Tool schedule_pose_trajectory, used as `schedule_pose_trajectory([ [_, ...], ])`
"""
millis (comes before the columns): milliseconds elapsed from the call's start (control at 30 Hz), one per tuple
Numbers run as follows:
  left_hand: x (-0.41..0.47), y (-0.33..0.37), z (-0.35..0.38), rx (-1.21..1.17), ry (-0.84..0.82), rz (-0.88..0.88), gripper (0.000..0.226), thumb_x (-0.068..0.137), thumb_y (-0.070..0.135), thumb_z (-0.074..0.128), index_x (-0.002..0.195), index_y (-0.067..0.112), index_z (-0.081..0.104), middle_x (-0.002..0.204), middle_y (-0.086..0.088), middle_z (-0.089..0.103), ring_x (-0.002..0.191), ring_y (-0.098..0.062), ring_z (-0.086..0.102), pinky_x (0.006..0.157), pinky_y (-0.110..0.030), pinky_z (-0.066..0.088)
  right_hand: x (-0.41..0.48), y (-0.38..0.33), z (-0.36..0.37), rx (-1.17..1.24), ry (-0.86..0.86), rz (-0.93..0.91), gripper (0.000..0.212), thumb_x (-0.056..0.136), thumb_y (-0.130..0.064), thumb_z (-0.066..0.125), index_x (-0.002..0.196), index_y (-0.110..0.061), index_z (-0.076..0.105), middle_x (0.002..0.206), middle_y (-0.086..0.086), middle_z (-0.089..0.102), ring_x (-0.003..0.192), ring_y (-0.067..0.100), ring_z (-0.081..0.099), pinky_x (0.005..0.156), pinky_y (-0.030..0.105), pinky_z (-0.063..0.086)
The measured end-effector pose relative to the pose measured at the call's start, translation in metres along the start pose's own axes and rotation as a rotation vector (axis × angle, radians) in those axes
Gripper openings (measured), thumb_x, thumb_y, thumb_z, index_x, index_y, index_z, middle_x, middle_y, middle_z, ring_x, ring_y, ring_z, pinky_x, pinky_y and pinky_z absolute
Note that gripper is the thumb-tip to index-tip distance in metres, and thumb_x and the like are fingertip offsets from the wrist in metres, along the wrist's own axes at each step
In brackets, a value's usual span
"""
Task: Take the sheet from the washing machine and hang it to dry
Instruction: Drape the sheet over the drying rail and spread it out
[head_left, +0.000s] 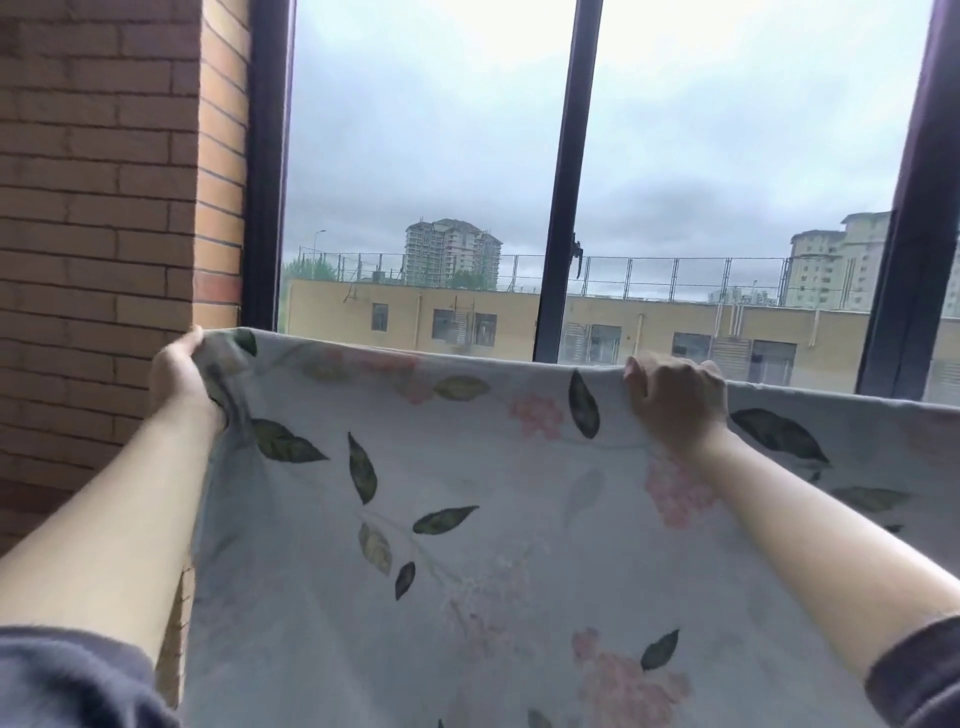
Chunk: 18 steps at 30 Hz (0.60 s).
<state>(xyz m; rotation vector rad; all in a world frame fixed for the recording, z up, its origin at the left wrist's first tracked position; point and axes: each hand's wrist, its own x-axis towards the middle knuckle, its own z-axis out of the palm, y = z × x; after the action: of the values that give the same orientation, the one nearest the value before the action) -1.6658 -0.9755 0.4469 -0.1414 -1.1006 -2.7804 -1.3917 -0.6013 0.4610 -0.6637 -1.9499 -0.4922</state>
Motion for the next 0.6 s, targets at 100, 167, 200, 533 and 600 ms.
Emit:
schedule_pose_trajectory([
  [100, 0.010, 0.006, 0.007, -0.087, 0.007, 0.028, 0.015, 0.083, 0.029, 0.061, 0.077, 0.016, 0.063, 0.088, 0.000, 0.066, 0.080, -0.016, 0.065, 0.081, -0.028, 0.055, 0.003, -0.004, -0.005, 0.018, 0.041, -0.012, 0.050, 0.093, -0.039, 0.020, 0.070, -0.015, 0.057, 0.054, 0.003, 0.051, 0.051, 0.022, 0.050, 0.071, 0.035, 0.042],
  [167, 0.013, 0.006, 0.016, -0.136, 0.004, 0.082, 0.017, 0.089, 0.030, 0.056, 0.085, 0.016, 0.063, 0.085, 0.001, 0.063, 0.073, -0.012, 0.063, 0.078, -0.025, 0.053, 0.006, -0.004, -0.008, 0.027, 0.024, -0.003, 0.050, 0.093, -0.039, 0.023, 0.072, -0.014, 0.061, 0.055, 0.005, 0.055, 0.052, 0.022, 0.051, 0.068, 0.033, 0.041],
  [200, 0.015, 0.004, 0.019, -0.103, 0.049, 0.081, 0.017, 0.091, 0.030, 0.055, 0.092, 0.015, 0.063, 0.086, 0.003, 0.062, 0.072, -0.009, 0.061, 0.072, -0.020, 0.051, 0.006, -0.003, -0.008, 0.033, 0.009, -0.002, 0.050, 0.092, -0.039, 0.023, 0.070, -0.014, 0.061, 0.053, 0.005, 0.052, 0.052, 0.022, 0.051, 0.066, 0.033, 0.041],
  [533, 0.015, -0.062, -0.013, 0.410, 0.189, -0.281, 0.033, 0.082, 0.029, 0.058, 0.112, 0.014, 0.064, 0.099, 0.001, 0.062, 0.073, -0.018, 0.057, 0.055, -0.028, 0.043, 0.000, 0.018, -0.003, -0.021, 0.013, 0.012, 0.059, 0.091, -0.043, 0.016, 0.073, -0.013, 0.063, 0.063, 0.010, 0.065, 0.057, 0.027, 0.060, 0.064, 0.033, 0.042],
  [600, 0.032, -0.083, -0.036, 0.376, 0.191, -0.323, 0.036, 0.080, 0.031, 0.061, 0.112, 0.015, 0.065, 0.102, 0.001, 0.063, 0.085, -0.018, 0.058, 0.065, -0.031, 0.048, -0.004, 0.016, -0.001, -0.007, 0.012, 0.008, 0.052, 0.093, -0.039, 0.020, 0.072, -0.013, 0.061, 0.065, 0.008, 0.065, 0.057, 0.024, 0.057, 0.073, 0.036, 0.044],
])
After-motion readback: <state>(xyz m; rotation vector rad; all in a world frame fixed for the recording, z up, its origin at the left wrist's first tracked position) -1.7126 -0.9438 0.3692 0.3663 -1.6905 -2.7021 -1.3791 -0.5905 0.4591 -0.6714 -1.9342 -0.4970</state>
